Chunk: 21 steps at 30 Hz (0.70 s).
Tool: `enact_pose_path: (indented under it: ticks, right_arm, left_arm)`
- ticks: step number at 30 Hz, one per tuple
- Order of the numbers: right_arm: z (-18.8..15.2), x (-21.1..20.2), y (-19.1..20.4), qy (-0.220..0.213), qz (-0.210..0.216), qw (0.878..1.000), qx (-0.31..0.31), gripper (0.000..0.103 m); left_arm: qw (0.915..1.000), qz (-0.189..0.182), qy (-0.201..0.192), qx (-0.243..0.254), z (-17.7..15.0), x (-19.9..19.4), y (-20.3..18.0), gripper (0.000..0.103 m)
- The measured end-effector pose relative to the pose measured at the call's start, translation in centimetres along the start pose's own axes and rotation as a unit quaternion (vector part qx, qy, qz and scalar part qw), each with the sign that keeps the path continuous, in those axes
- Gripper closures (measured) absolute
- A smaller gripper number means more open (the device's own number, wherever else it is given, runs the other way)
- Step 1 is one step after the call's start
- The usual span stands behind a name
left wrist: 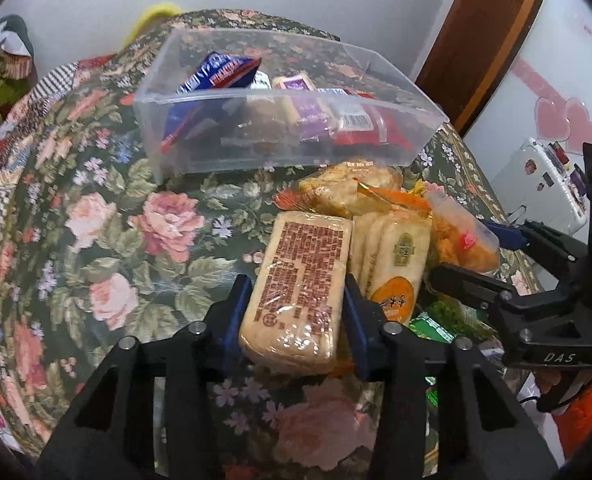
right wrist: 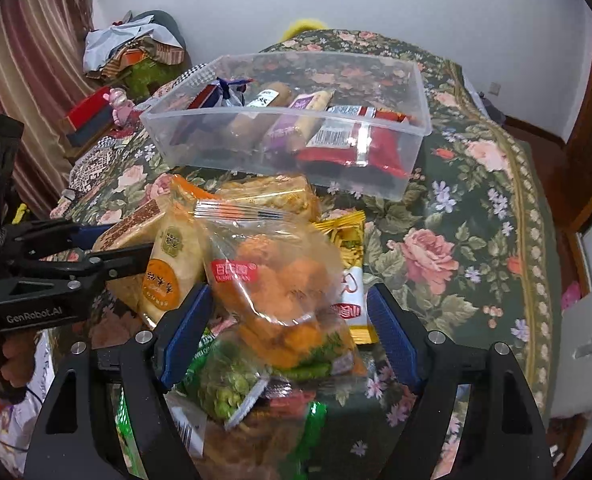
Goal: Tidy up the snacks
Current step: 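Grasp orange-filled bag with right tool while left tool grasps waffle pack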
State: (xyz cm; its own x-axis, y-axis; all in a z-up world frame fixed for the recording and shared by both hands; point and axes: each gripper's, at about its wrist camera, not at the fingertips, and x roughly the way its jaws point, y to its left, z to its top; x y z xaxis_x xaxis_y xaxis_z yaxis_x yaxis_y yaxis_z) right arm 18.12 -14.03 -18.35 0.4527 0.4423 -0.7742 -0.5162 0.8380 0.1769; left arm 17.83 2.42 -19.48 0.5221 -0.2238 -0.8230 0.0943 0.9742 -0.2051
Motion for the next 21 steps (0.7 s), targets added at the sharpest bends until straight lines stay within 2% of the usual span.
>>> enact_pose_path:
  ticks: [1,8,21]
  right_arm:
    - [0.0,0.1,-0.1,-0.001,0.004,1.0,0.003,0.039]
    - [-0.3,-0.8,-0.3,-0.017,0.0,1.0,0.006,0.049]
    - [1.6,-3.7,-0.9,-0.066,-0.002,0.998,0.018,0.053]
  left_arm:
    - [1.0,-0.002,-0.003,0.001,0.0,0.1,-0.1,0.063]
    - [0.9998,0.005,-0.02,-0.001,-0.2,-0.4,-0.2,0.067]
    - [0.9955,0.026,-0.091,-0.001,2.2,-5.6,0.2,0.067]
